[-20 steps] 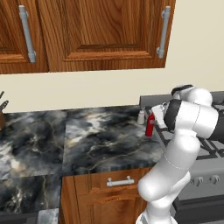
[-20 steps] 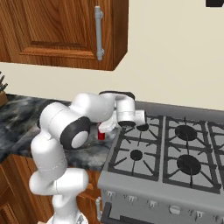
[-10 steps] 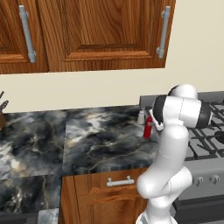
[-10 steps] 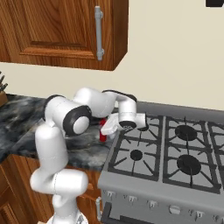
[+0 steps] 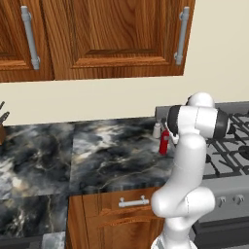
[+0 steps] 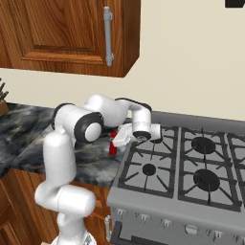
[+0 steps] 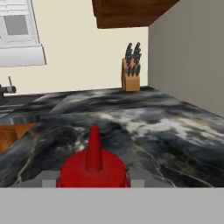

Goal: Collect the turmeric, ketchup, and shaker from the cabinet and place them next to the stove.

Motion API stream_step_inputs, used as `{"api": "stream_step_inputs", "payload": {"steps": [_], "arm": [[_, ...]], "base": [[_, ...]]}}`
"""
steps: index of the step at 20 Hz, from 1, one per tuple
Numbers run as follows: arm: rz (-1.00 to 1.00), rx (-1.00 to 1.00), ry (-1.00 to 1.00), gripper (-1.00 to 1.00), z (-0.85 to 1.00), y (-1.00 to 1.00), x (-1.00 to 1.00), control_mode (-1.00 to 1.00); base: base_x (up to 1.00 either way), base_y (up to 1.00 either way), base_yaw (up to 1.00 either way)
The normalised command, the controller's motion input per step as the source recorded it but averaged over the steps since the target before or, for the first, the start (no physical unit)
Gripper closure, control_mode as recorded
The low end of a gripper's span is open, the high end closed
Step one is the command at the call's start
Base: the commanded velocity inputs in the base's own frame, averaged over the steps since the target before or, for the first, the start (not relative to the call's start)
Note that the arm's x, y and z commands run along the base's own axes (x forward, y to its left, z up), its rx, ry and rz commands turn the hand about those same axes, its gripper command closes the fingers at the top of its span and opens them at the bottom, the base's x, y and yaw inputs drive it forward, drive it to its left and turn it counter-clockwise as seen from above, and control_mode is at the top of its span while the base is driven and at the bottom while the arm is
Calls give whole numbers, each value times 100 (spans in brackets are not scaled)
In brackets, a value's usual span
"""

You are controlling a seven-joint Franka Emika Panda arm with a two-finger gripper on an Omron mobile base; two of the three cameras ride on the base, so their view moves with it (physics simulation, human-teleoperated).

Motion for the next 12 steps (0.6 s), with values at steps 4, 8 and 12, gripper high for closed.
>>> {"api": "stream_step_inputs", "payload": {"steps": [4,8,12], "arm": [[0,-1,-6,-100,-33,5,3,-100],[0,-1,-8,-100,-26,4,0,-100],[0,0,-1,-100,-1,0,-2,-100]], "base": [[0,0,0],[0,0,0],[0,0,0]]}}
